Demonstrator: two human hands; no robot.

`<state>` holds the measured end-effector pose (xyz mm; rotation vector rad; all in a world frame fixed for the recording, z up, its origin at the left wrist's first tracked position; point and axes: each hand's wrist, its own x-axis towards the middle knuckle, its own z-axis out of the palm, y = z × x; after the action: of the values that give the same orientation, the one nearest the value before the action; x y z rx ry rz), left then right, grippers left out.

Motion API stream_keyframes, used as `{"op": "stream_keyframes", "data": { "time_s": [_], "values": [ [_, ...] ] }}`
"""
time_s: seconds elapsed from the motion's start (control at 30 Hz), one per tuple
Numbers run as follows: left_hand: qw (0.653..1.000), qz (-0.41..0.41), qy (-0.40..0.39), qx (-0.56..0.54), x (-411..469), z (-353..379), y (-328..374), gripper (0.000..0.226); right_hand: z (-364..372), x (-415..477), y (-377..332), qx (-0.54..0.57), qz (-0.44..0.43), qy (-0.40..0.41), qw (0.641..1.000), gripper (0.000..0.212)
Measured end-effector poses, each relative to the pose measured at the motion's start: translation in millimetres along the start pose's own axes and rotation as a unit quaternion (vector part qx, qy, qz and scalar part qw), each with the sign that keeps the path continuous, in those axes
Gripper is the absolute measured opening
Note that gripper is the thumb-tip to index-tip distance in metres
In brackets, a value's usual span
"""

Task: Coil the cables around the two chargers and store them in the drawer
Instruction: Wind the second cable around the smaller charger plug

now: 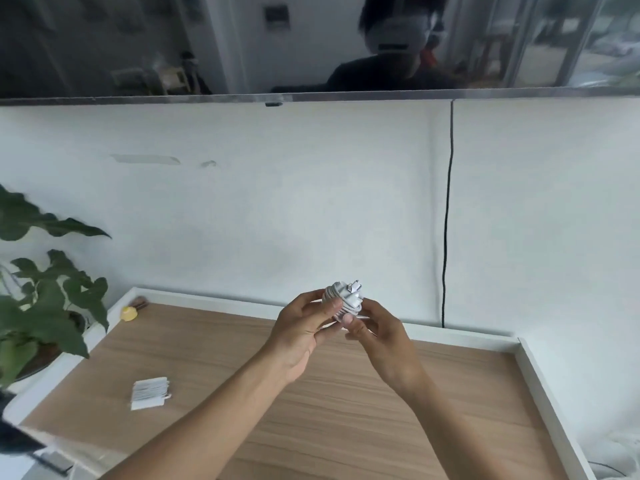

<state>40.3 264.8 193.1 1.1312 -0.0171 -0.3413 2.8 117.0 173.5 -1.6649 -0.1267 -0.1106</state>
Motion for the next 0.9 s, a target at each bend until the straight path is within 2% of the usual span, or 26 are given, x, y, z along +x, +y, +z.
{"op": "stream_keyframes", "data": {
  "time_s": [0.1, 0.23, 0.33, 0.4, 0.6, 0.77, 0.9],
  "values": [
    [0.999, 0.009, 0.043, -0.002, -2, -24, 2, 0.046, 27, 14, 3, 0.009, 0.002, -0.001, 1.000, 0.023],
    [0.997, 0.029, 0.075, 0.011, -8, -65, 15, 0.053, 68, 35, 11, 0.027, 0.013, -0.036, 0.999, 0.021],
    [0.995, 0.040, 0.087, 0.031, -13, -104, 23, 0.037, 100, 50, 20, 0.044, 0.033, -0.068, 0.996, 0.021],
    [0.992, 0.039, 0.106, 0.056, -14, -131, 25, 0.036, 122, 55, 29, 0.046, 0.048, -0.093, 0.993, 0.020],
    [0.985, 0.006, 0.149, 0.086, -15, -219, 24, 0.039, 197, 79, 54, 0.041, 0.082, -0.139, 0.986, 0.026],
    [0.974, -0.033, 0.170, 0.146, -10, -287, 19, 0.036, 256, 101, 89, 0.024, 0.141, -0.141, 0.980, 0.026],
    [0.961, -0.071, 0.187, 0.191, 0, -343, 0, 0.029, 294, 111, 122, -0.028, 0.163, -0.165, 0.972, 0.029]
  ]
}}
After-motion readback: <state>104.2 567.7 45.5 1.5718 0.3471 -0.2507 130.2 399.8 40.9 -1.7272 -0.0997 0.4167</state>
